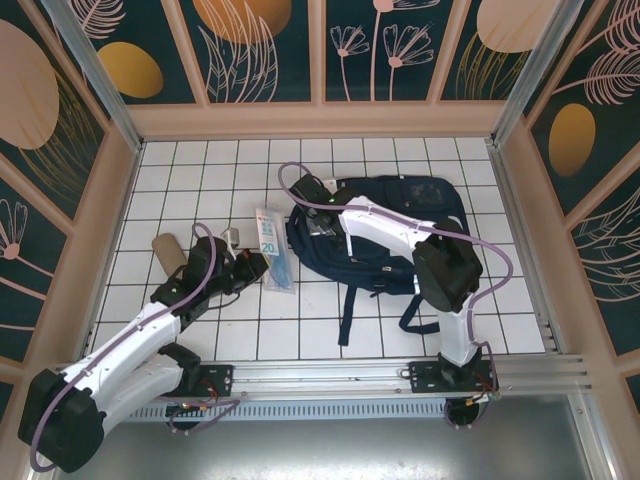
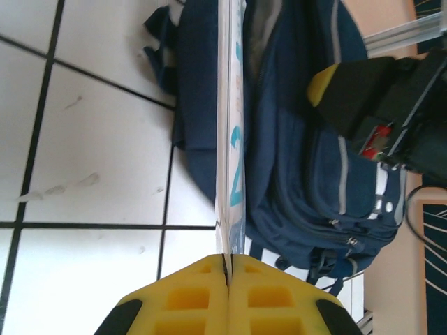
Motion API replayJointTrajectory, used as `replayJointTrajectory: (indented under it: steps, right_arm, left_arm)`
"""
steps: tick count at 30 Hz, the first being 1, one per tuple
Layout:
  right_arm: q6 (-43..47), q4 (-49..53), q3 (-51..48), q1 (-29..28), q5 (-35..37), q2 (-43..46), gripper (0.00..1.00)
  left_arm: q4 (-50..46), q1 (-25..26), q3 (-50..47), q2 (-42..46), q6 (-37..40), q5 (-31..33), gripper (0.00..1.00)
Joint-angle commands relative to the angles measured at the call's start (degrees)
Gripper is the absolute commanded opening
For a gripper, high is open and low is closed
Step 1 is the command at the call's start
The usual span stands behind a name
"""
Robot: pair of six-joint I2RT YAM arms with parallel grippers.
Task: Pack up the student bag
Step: Open the student bag at the middle-right of the table, then place the loose stationery in the student bag.
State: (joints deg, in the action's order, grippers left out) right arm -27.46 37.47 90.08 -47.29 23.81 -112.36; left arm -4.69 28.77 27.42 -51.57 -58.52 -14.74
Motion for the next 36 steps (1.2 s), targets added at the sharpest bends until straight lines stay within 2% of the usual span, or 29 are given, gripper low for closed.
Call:
replayJointTrajectory:
  steps: [1,4,8,13,15,25,30,34,36]
  right_arm:
    - [0.5,0.3,-1.1,1.1,1.9,6.0,0.0]
    - [0.9,-0.8,-2.4,2.3,0.9,11.2,0.0]
    - [1.5,-2.9,-5.2,5.1,-4.4,18.3,0.0]
    - [1.4,-5.4,-7.9,9.1,-12.0,25.5,0.0]
    - [1.1,-6.4,-9.0,9.9,-13.7,27.6,0.0]
    - [-1.5,-8.1,-12.6,12.4,-17.0,31.8,0.0]
    - [-1.9,-8.4,-13.7,12.7,-17.1,32.9,0.0]
    - [-2.1,-8.8,-14.4,12.9,-17.5,33.0,0.0]
    - [-2.1,-8.9,-14.7,13.0,-17.9,32.9,0.0]
  left_arm:
    - [3.3,-0.1,3.4,-2.0,1.0,-1.1,0.0]
    - [7.7,-0.1,5.0,-5.3,0.3,-2.6,0.0]
    - [13.8,-0.1,7.2,-10.2,-0.9,-3.8,0.0]
    - [25.9,0.3,9.3,-19.5,-5.1,-8.2,0.0]
    - [27.6,1.4,11.9,-23.3,-5.2,-8.4,0.0]
    - [28.0,9.3,25.8,-43.8,-3.9,-8.0,0.0]
    - [25.3,11.2,27.0,-47.8,-4.0,-4.9,0.0]
    - [24.6,12.6,28.0,-51.4,-3.5,-5.3,0.0]
    - [22.5,13.5,30.7,-52.9,-2.7,-5.1,0.04]
